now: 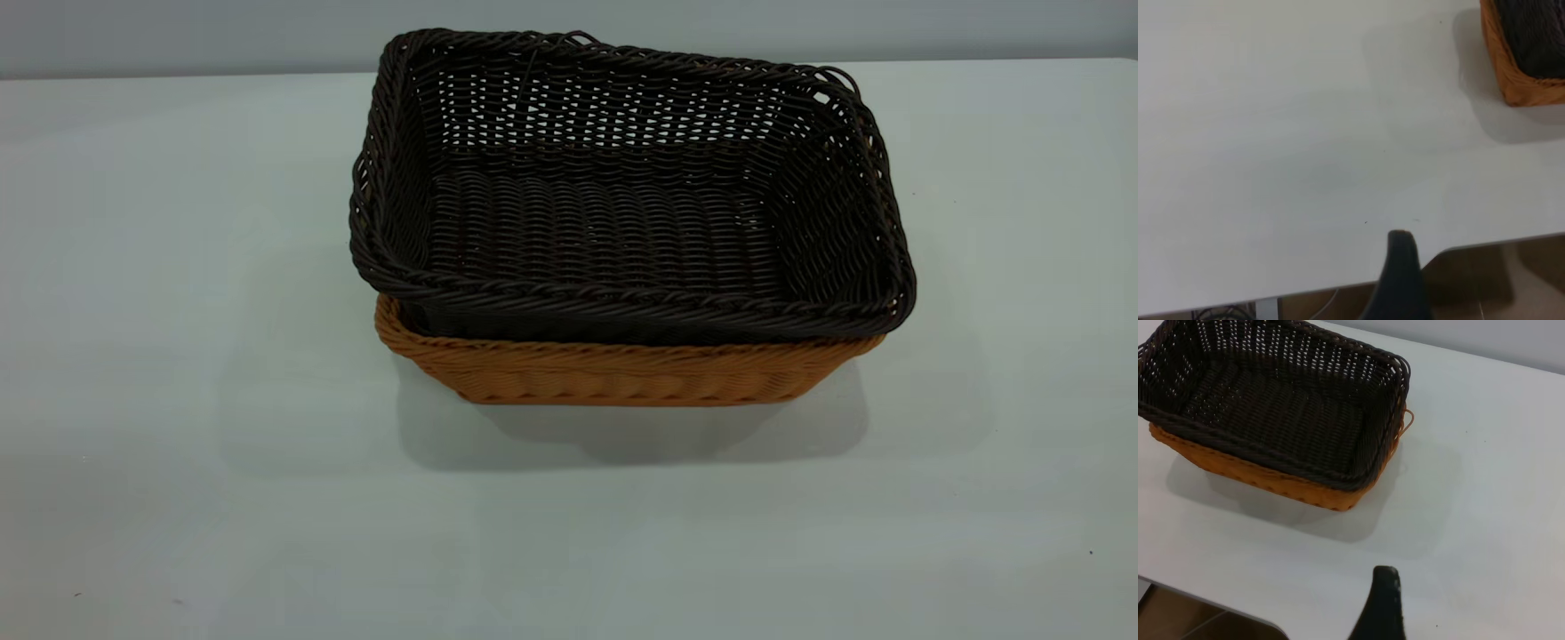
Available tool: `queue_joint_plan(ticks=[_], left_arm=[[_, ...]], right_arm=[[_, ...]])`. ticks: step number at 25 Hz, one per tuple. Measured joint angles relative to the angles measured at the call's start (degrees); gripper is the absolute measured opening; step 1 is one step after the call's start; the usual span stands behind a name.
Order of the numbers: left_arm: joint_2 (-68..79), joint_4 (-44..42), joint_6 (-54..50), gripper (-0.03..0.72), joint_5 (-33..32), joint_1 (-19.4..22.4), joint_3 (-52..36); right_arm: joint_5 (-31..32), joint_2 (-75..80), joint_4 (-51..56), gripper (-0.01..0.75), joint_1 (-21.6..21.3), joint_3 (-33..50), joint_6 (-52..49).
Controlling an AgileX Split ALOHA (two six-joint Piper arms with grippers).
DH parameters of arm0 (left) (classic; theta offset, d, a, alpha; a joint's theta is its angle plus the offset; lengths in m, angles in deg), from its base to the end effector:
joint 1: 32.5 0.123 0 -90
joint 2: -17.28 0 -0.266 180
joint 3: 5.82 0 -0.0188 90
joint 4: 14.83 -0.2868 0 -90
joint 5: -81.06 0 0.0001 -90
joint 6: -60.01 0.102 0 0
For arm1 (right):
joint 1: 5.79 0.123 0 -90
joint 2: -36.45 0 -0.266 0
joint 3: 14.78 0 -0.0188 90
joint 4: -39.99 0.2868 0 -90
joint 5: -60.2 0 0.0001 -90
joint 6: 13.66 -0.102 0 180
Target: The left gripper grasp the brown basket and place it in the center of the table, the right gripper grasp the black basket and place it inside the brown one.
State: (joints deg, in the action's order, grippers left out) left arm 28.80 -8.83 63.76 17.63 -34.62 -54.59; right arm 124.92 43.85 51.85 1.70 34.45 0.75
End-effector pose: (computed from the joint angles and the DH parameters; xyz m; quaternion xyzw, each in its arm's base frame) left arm 0.0633 -0.0119 0.2783 0.0465 0.8794 -0.0456 0.4717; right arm 0.0485 0.0255 0.2792 -0.1719 0.8500 0.0735 0.4925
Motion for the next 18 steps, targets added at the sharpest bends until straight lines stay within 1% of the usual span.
queue_joint_plan(ticks=[12, 18], left_arm=[[-0.4, -0.3, -0.1, 0.55, 0.0, 0.0, 0.0], [-4.2, -4.8, -0.6, 0.55, 0.0, 0.0, 0.0]], right_arm=[[-0.1, 0.0, 0.1, 0.594, 0.0, 0.0, -0.2], [-0.1, 0.0, 0.1, 0.594, 0.0, 0.0, -0.2]])
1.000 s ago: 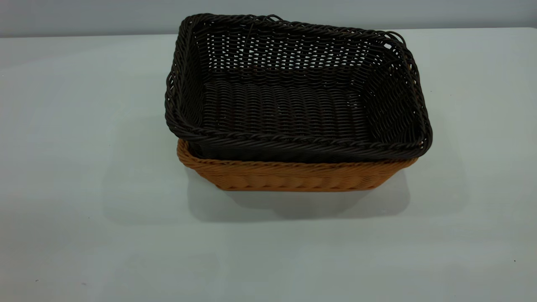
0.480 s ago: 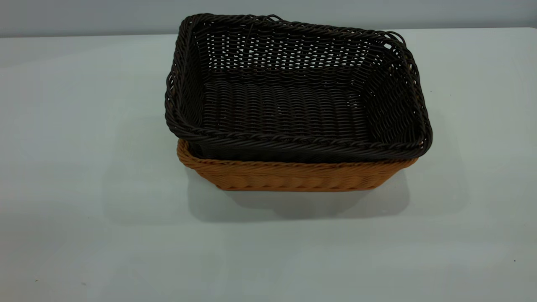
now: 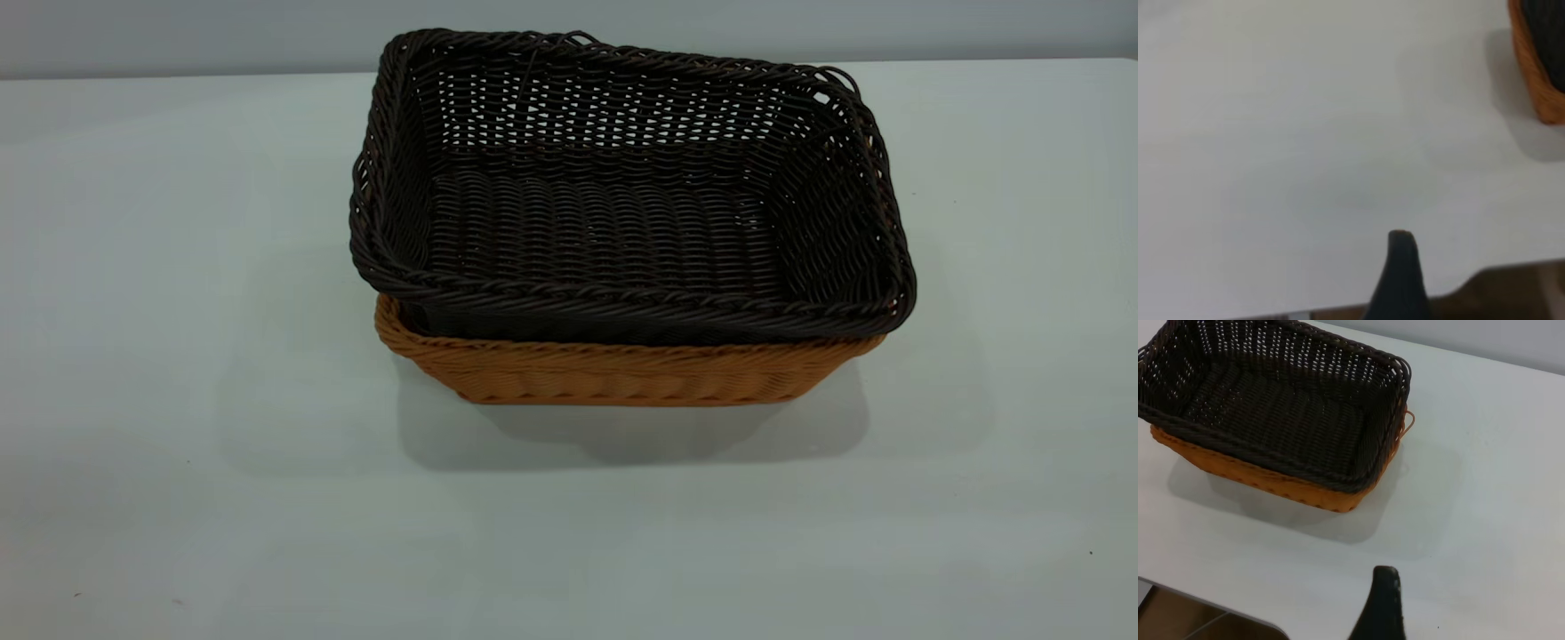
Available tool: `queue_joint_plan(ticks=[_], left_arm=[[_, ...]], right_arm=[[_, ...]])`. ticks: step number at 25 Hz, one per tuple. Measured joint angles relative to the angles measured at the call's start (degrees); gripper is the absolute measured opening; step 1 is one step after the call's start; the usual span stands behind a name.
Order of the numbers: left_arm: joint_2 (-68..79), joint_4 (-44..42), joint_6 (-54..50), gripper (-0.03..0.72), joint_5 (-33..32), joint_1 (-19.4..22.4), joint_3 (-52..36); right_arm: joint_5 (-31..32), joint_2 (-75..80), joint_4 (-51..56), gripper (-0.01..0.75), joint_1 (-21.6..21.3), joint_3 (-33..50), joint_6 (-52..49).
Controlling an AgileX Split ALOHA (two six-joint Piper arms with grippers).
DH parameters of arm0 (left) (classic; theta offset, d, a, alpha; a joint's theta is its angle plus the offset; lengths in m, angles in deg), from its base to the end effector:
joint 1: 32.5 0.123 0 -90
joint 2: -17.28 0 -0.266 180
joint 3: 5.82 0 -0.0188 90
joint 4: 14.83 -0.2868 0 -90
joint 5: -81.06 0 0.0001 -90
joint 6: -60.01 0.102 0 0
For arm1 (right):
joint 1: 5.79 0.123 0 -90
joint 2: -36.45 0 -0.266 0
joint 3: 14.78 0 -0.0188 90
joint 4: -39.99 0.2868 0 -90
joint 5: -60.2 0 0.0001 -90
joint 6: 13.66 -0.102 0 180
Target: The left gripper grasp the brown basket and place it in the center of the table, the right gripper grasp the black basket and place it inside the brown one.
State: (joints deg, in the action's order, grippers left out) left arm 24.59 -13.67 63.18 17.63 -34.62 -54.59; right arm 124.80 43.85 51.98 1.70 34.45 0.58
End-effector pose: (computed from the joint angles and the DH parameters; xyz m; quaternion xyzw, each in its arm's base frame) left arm 0.0523 -0.0038 0.2822 0.0405 0.8629 -0.0055 0.5037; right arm 0.0485 0.0257 0.2794 -0.1705 0.8497 0.0753 0.4933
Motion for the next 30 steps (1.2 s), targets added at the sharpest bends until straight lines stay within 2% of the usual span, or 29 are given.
queue_joint_plan(ticks=[22, 30], left_arm=[[0.0, -1.7, -2.2, 0.545, 0.0, 0.0, 0.0], [0.0, -1.7, -2.2, 0.545, 0.0, 0.0, 0.0]], right_arm=[[0.0, 0.0, 0.1, 0.594, -0.1, 0.0, 0.0], [0.0, 0.0, 0.2, 0.594, -6.3, 0.0, 0.0]])
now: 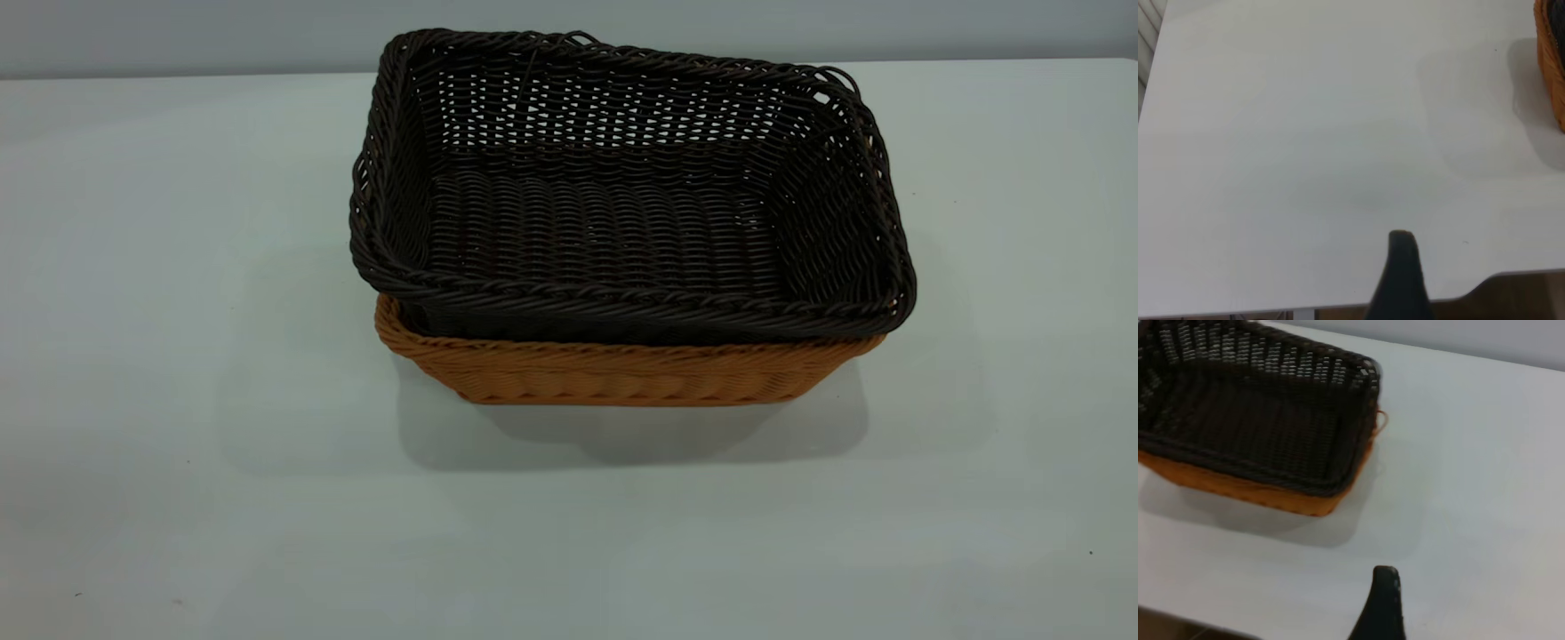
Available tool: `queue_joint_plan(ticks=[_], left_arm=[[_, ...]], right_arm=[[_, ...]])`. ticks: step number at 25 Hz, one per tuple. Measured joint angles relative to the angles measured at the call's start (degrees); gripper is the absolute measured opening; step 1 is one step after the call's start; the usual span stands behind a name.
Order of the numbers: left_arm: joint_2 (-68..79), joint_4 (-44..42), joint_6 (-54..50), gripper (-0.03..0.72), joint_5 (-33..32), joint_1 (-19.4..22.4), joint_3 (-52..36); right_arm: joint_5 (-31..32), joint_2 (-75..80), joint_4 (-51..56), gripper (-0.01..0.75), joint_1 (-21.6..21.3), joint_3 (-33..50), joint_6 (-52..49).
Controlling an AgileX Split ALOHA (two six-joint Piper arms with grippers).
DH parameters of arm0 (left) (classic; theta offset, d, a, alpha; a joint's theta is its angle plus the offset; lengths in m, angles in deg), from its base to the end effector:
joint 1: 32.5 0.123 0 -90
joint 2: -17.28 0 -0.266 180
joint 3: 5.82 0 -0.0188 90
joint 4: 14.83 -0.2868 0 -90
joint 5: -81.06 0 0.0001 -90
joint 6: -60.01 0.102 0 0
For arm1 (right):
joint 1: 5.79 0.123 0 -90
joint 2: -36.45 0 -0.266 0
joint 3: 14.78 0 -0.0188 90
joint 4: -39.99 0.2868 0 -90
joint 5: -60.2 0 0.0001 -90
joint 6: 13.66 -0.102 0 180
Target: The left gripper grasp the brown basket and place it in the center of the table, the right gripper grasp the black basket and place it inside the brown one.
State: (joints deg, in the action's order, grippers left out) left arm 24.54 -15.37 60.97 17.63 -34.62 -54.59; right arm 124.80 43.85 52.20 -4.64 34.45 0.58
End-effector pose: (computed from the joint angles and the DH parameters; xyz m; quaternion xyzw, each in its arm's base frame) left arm 0.0522 -0.0011 0.2822 0.0229 0.8633 -0.0004 0.5041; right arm 0.0510 0.0205 0.2795 -0.1233 0.8576 0.0498 0.4968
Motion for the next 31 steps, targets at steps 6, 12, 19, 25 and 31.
queue_joint_plan(ticks=[6, 12, 19, 25, 31], left_arm=[[0.0, 0.0, 0.0, 0.545, 0.0, 0.0, 0.0], [0.0, 0.0, 0.0, 0.545, 0.0, 0.0, 0.0], [0.0, 0.0, 0.0, 0.545, 0.0, 0.0, 0.0], [0.0, 0.0, 0.0, 0.545, 0.0, 0.0, 0.0], [0.0, 0.0, 0.0, 0.545, 0.0, 0.0, 0.0]], right_arm=[[-0.1, 0.0, -3.1, 0.594, -5.2, 0.0, -2.3], [-0.3, 0.0, -8.9, 0.594, -7.2, 0.3, -9.8], [-0.4, 0.0, -12.2, 0.594, -7.2, 0.3, -14.2], [-0.4, 0.0, -12.2, 0.593, -7.2, 0.3, -14.2], [-0.4, 0.0, -12.2, 0.593, -7.3, 0.3, -14.2]])
